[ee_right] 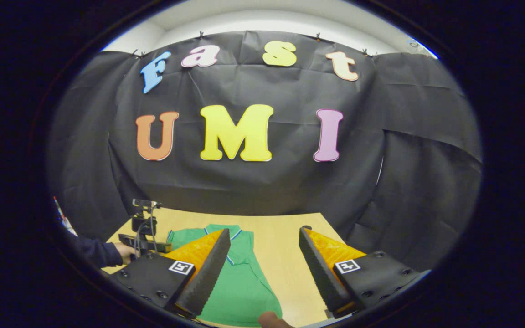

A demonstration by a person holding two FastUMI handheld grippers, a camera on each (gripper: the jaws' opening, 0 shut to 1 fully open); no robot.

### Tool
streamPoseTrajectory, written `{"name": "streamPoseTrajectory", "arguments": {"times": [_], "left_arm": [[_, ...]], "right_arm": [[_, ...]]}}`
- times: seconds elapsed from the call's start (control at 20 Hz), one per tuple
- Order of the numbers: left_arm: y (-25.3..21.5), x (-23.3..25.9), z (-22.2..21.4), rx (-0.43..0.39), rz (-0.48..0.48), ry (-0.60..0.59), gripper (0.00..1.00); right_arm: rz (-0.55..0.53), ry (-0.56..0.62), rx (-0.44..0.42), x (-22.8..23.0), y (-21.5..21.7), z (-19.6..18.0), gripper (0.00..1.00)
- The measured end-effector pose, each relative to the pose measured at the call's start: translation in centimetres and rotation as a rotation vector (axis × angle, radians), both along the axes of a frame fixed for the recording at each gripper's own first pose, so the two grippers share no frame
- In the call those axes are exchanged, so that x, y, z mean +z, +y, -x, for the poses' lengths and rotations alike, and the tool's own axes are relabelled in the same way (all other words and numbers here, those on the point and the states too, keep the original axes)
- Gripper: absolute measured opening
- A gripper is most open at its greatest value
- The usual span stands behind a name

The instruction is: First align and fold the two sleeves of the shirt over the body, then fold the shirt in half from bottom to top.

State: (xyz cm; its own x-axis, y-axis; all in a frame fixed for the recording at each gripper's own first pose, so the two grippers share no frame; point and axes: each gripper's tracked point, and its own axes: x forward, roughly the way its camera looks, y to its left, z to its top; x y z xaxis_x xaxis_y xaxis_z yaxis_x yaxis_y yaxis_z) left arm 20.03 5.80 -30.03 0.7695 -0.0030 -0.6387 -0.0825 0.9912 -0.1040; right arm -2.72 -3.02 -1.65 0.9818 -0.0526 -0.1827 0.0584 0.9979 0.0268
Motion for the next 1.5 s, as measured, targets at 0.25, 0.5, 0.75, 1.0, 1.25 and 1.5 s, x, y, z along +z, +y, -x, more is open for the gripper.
{"name": "streamPoseTrajectory", "arguments": {"times": [0.25, 0.5, 0.75, 1.0, 1.25, 1.5], "left_arm": [[1.1, -0.3, -3.6, 0.047, -0.009, 0.034, 1.0], [2.1, -2.0, -5.4, 0.075, -0.006, 0.101, 0.88], [1.9, -3.2, -5.4, 0.113, 0.063, 0.16, 0.54], [2.6, -3.4, -5.5, 0.119, 0.017, 0.181, 0.16], [2.2, -2.6, -5.4, 0.073, -0.017, 0.19, 0.05], [0.1, 0.8, -5.9, -0.007, -0.105, 0.132, 0.05]], "right_arm": [[0.034, 0.041, -0.009, -1.1, 0.1, 0.0, 0.93], [0.015, 0.089, -0.023, -2.7, 0.3, -0.9, 0.93], [0.025, 0.116, -0.01, -3.7, 0.7, -1.3, 0.96], [0.011, 0.131, -0.001, -4.9, 0.8, -2.0, 0.96], [0.012, 0.13, -0.003, -4.8, -0.1, -1.8, 0.96], [-0.009, 0.128, 0.0, -5.3, -0.9, -1.7, 0.96]]}}
